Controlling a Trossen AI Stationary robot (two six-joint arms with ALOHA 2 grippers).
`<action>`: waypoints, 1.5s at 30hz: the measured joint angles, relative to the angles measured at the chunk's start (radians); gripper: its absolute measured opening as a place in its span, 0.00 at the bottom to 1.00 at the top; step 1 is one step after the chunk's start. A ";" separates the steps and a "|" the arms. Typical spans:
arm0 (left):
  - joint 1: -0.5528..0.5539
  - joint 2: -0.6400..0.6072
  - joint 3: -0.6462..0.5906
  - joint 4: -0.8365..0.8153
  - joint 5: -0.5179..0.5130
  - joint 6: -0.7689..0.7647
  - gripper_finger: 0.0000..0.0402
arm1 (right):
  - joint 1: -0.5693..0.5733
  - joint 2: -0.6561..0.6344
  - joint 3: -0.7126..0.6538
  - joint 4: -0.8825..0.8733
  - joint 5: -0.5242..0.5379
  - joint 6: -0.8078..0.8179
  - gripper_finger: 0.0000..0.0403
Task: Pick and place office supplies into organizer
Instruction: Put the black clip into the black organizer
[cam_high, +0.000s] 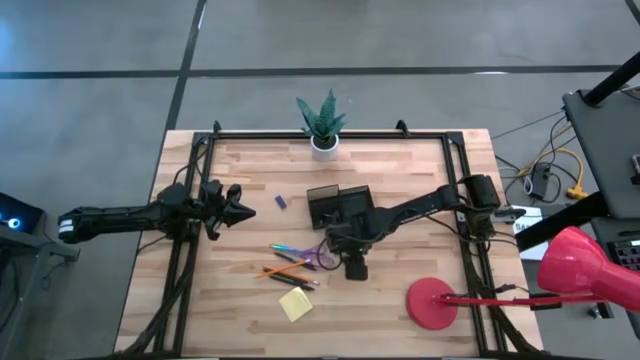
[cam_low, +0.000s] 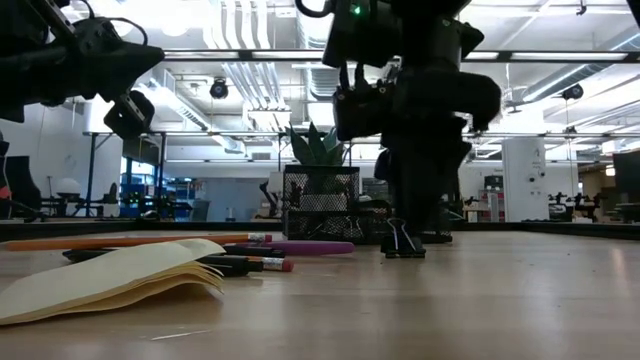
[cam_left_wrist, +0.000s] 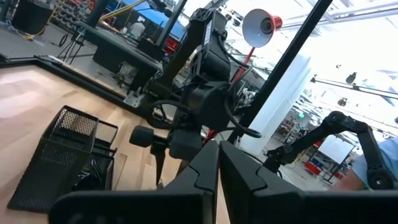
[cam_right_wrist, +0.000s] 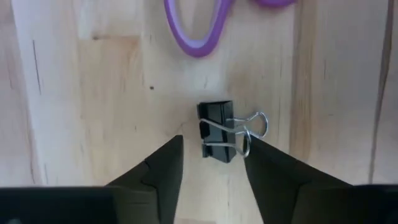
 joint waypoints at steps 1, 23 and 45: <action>0.000 0.000 0.000 0.000 0.000 0.000 0.00 | -0.001 0.000 0.004 0.000 0.000 0.004 0.33; 0.000 0.018 -0.001 0.000 0.001 -0.006 0.00 | -0.015 -0.017 0.132 -0.004 0.298 0.043 0.02; 0.000 0.024 0.000 0.001 0.021 -0.006 0.00 | -0.116 0.051 0.230 -0.033 0.368 -0.005 0.20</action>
